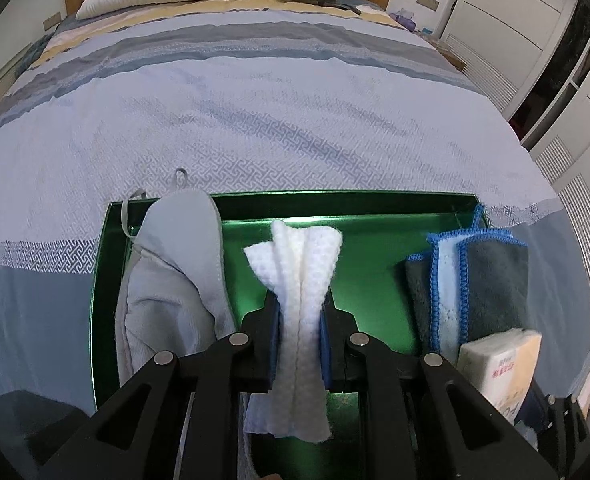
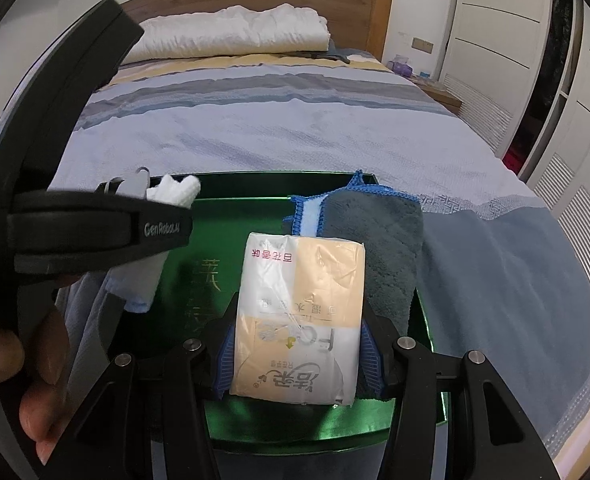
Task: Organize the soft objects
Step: 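Lower the white cloth and tissue pack into the green tray with both tools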
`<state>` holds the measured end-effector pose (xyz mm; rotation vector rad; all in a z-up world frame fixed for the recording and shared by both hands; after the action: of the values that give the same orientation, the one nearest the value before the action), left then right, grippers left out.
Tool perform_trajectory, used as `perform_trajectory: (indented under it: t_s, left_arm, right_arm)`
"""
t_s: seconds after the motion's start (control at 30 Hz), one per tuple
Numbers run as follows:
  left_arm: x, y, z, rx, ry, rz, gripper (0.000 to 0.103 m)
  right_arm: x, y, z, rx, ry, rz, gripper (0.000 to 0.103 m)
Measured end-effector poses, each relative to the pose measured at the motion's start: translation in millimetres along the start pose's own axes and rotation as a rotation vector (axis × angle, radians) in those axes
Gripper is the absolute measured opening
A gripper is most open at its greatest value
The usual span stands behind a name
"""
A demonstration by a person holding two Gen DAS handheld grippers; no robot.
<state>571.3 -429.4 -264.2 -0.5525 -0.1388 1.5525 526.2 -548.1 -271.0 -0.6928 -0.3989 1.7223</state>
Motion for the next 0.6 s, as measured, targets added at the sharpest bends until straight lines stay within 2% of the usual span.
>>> perform_trajectory:
  t_s: [0.17, 0.3, 0.47, 0.6]
  left_arm:
    - [7.3, 2.6, 4.3, -0.006, -0.010, 0.021, 0.014]
    - [14.1, -1.3, 14.4, -0.056, -0.087, 0.007, 0.014]
    - [20.6, 7.5, 17.9, -0.036, -0.079, 0.043, 0.014]
    - [16.4, 15.7, 19.8, -0.049, -0.088, 0.008, 0.014]
  right_arm:
    - [-7.6, -5.9, -0.5, -0.005, 0.026, 0.009, 0.050]
    - [-14.0, -14.8, 2.4, -0.016, 0.048, 0.017, 0.050]
    - [-26.1, -24.4, 0.6, -0.011, 0.099, 0.036, 0.050]
    - [-31.8, -35.1, -0.6, -0.009, 0.115, 0.032, 0.050]
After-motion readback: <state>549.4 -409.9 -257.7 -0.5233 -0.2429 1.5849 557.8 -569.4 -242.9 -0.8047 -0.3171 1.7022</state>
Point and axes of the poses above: each gripper's, at about its wrist camera, not at the fingertips, and z roughly against the way its jaws point, x to its left, y to its underside, the point moved 9 cm from there along -z, roughly the way its jaws point, and after that the axes turned 10 degrees about z, right-handed, at the moved point
